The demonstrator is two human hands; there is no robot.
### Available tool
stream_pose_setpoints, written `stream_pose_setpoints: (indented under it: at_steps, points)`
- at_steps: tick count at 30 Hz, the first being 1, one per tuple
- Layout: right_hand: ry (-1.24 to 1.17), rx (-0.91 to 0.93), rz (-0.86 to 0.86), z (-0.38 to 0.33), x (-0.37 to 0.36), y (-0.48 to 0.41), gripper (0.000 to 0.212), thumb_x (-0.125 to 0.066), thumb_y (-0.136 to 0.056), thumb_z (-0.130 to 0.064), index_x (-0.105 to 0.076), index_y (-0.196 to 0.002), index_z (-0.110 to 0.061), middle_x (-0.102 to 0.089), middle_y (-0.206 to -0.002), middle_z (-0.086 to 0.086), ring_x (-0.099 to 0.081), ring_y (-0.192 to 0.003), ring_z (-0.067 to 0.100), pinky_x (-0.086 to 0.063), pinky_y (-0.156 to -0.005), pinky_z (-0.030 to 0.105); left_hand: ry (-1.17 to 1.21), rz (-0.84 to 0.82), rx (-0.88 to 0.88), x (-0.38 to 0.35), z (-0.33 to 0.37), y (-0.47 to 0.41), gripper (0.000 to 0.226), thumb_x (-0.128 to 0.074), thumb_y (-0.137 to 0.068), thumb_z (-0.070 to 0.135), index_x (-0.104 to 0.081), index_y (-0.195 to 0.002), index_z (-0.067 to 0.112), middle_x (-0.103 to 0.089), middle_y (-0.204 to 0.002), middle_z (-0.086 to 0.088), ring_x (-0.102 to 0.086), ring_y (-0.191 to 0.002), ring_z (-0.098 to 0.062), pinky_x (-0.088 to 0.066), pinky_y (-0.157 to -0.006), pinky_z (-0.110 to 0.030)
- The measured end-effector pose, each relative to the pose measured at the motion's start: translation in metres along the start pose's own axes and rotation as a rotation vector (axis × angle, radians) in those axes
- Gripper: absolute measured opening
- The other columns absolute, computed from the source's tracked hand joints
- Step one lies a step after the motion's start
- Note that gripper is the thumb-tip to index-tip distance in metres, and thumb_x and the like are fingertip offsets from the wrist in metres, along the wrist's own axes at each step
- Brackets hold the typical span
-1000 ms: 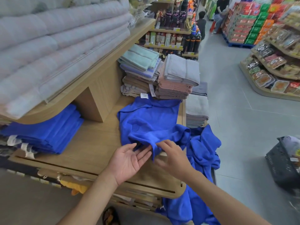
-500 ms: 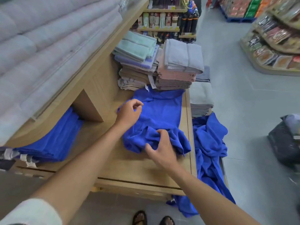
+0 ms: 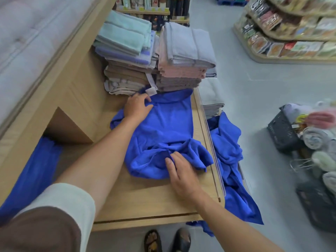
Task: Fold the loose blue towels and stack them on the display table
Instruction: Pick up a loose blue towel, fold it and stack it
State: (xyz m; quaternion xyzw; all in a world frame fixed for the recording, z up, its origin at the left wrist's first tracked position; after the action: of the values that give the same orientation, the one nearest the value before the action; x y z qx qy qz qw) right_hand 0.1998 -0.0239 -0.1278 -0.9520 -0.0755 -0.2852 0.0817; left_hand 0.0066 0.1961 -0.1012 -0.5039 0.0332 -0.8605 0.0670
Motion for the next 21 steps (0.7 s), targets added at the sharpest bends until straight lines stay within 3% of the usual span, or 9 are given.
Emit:
stream_pose_setpoints:
  at_steps: [3, 5, 8, 10, 14, 15, 17, 21]
  points:
    - [-0.003, -0.017, 0.036, 0.001, 0.003, 0.001, 0.019, -0.039, -0.105, -0.045, -0.041, -0.088, -0.039, -0.053, -0.083, -0.021, -0.054, -0.080, 0.001, -0.037, -0.070, 0.012, 0.152, 0.079, 0.039, 0.012, -0.002, 0.000, 0.013, -0.060, -0.094, 0.025, -0.070, -0.097, 0.017, -0.072, -0.100, -0.006, -0.064, -0.095, -0.031, -0.048, -0.078, -0.038]
    - [-0.003, -0.038, 0.065, 0.003, 0.006, 0.001, 0.015, -0.039, -0.104, -0.047, -0.045, -0.095, -0.036, -0.056, -0.084, -0.016, -0.056, -0.081, 0.003, -0.042, -0.069, 0.017, 0.266, 0.139, 0.058, 0.024, 0.002, 0.007, 0.013, -0.054, -0.098, 0.025, -0.062, -0.098, 0.015, -0.068, -0.091, -0.001, -0.060, -0.085, -0.028, -0.040, -0.069, -0.036]
    - [0.005, -0.046, 0.082, 0.002, 0.008, 0.001, 0.021, -0.037, -0.104, -0.047, -0.047, -0.098, -0.030, -0.058, -0.083, -0.009, -0.059, -0.082, 0.009, -0.049, -0.073, 0.034, 0.433, 0.200, 0.039, 0.047, 0.016, 0.028, 0.012, -0.049, -0.101, 0.023, -0.055, -0.100, 0.013, -0.061, -0.085, 0.005, -0.055, -0.080, -0.022, -0.033, -0.068, -0.031]
    - [0.008, -0.034, 0.090, -0.001, 0.008, 0.002, 0.021, -0.036, -0.104, -0.046, -0.048, -0.097, -0.030, -0.059, -0.083, -0.008, -0.060, -0.082, 0.011, -0.050, -0.073, 0.036, 0.634, 0.202, 0.069, 0.052, 0.022, 0.050, 0.007, -0.051, -0.101, 0.019, -0.055, -0.099, 0.014, -0.059, -0.081, 0.009, -0.055, -0.078, -0.016, -0.037, -0.071, -0.028]
    - [0.002, -0.004, 0.104, -0.007, 0.009, 0.001, 0.022, -0.038, -0.104, -0.044, -0.047, -0.090, -0.030, -0.058, -0.083, -0.009, -0.059, -0.079, 0.013, -0.050, -0.070, 0.037, 1.170, -0.113, 0.268, 0.010, 0.032, 0.120, 0.017, -0.052, -0.104, 0.014, -0.068, -0.100, 0.017, -0.074, -0.099, -0.003, -0.067, -0.093, -0.018, -0.053, -0.087, -0.035]
    - [0.007, 0.004, 0.103, -0.009, 0.009, 0.001, 0.023, -0.038, -0.104, -0.044, -0.047, -0.088, -0.030, -0.057, -0.082, -0.009, -0.058, -0.077, 0.013, -0.049, -0.069, 0.037, 1.210, -0.196, 0.276, 0.001, 0.035, 0.138, 0.020, -0.052, -0.104, 0.014, -0.070, -0.097, 0.018, -0.075, -0.096, -0.001, -0.068, -0.091, -0.016, -0.054, -0.086, -0.034]
    - [0.008, 0.025, 0.091, -0.014, 0.010, 0.001, 0.023, -0.042, -0.104, -0.039, -0.047, -0.085, -0.028, -0.056, -0.080, -0.010, -0.056, -0.077, 0.013, -0.049, -0.070, 0.036, 1.167, -0.270, 0.264, -0.007, 0.035, 0.164, 0.021, -0.053, -0.104, 0.015, -0.071, -0.092, 0.017, -0.070, -0.075, 0.009, -0.062, -0.071, -0.009, -0.049, -0.068, -0.028]
    - [0.011, 0.139, 0.087, -0.036, 0.014, 0.011, 0.015, -0.050, -0.104, -0.024, -0.057, -0.091, -0.024, -0.053, -0.088, -0.014, -0.054, -0.082, 0.007, -0.046, -0.077, 0.026, 1.124, -0.224, 0.282, 0.005, 0.030, 0.184, 0.015, -0.057, -0.103, 0.017, -0.070, -0.099, 0.012, -0.057, -0.061, 0.013, -0.047, -0.060, -0.008, -0.037, -0.057, -0.025]
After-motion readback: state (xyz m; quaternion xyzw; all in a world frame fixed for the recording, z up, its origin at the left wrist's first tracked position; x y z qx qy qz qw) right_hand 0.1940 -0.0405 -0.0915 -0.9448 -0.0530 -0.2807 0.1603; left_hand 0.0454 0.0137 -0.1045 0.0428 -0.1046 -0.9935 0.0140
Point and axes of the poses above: each hand's wrist, its own y-axis away from the middle knuckle, its own x-axis out of the back of the hand, z = x × y, the point moved 9 cm from there along -y, towards the middle knuckle
